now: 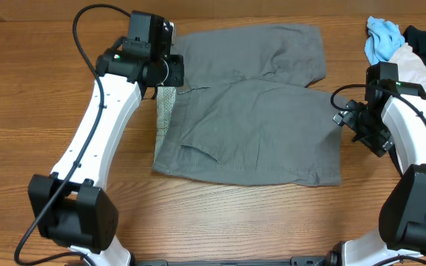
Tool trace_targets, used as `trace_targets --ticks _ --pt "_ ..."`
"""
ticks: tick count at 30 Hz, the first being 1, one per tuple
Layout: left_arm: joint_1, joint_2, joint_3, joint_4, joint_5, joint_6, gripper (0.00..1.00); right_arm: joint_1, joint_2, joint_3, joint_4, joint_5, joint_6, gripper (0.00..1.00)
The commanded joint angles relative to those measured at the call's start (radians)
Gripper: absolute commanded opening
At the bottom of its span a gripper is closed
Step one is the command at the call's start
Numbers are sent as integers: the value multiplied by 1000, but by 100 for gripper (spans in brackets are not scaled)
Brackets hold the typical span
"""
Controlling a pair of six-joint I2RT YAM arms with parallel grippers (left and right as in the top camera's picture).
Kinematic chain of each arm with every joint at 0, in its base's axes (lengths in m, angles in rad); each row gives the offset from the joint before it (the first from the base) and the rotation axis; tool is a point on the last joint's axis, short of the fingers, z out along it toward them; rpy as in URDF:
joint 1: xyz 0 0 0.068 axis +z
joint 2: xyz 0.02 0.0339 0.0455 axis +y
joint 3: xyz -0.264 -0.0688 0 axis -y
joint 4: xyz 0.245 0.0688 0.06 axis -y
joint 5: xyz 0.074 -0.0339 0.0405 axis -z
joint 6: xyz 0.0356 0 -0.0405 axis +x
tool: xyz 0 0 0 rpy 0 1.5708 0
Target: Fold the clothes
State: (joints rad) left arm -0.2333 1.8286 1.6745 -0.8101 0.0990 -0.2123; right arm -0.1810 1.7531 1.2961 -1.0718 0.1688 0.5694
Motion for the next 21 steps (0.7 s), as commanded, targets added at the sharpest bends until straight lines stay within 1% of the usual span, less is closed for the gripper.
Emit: trace_targets --ticks 1,2,3,5,7,10,13,14,17,21 --pt "8 77 -12 30 -28 -63 57 0 -14 26 29 11 4 100" --pt "11 97 -12 37 -27 -89 71 0 -14 26 40 11 4 100" --pt "17 124 -12 45 -27 -111 75 0 -14 26 52 11 4 100" --pt "29 172 -12 57 -14 -132 75 0 -14 26 66 11 4 100" --pt "47 221 -12 76 34 -132 77 0 -14 26 78 11 4 100" --pt "84 303 -12 128 177 -132 83 0 -14 26 84 11 4 100" --pt "122 369 -12 182 307 -132 82 0 -14 26 84 11 4 100" --pt "134 390 -12 199 343 -132 81 0 -14 26 84 11 4 100" --pt "157 435 -12 250 443 -117 81 0 -14 26 84 11 4 100" --pt "167 466 -12 288 475 -113 82 0 -14 26 84 11 4 100"
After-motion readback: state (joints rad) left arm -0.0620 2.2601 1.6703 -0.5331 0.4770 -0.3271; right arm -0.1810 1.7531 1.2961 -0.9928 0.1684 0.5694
